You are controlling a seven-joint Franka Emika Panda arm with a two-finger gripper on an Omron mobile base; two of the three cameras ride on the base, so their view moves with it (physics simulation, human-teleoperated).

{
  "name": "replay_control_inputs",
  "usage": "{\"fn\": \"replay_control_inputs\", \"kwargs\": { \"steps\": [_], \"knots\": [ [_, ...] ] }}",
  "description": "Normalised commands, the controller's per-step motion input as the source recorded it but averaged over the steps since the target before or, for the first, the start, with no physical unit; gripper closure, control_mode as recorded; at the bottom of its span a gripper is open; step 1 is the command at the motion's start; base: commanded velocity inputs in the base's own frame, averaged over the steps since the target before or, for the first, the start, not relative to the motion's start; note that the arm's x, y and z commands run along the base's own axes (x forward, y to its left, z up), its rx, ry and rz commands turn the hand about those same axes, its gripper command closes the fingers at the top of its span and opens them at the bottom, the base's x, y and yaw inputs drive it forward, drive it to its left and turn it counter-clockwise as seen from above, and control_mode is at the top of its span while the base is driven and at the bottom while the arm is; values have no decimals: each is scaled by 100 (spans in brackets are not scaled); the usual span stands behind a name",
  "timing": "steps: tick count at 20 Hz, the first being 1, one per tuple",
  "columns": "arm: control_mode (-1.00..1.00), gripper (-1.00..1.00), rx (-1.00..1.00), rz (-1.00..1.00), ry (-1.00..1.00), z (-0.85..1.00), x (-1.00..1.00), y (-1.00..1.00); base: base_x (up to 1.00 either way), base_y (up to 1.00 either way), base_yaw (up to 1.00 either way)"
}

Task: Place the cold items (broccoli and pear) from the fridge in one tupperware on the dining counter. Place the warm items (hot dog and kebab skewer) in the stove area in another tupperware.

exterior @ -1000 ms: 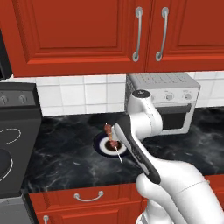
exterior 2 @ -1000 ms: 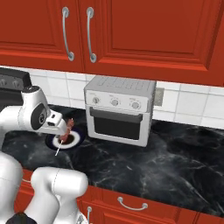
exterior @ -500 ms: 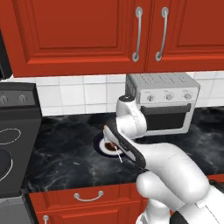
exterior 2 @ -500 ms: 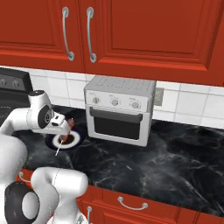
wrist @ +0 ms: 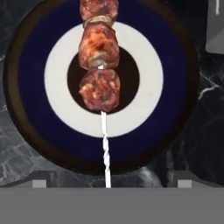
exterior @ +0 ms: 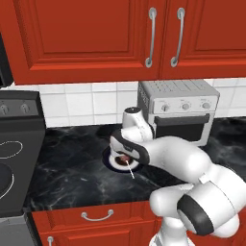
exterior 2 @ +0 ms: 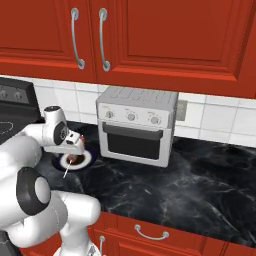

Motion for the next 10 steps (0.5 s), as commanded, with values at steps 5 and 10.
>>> {"fn": "replay_control_inputs", "kwargs": {
  "steps": [5, 10],
  "knots": [
    [-100, -100, 0, 0, 0, -34, 37, 2, 0, 0, 0],
    [-100, -100, 0, 0, 0, -33, 35, 3, 0, 0, 0]
  ]
}}
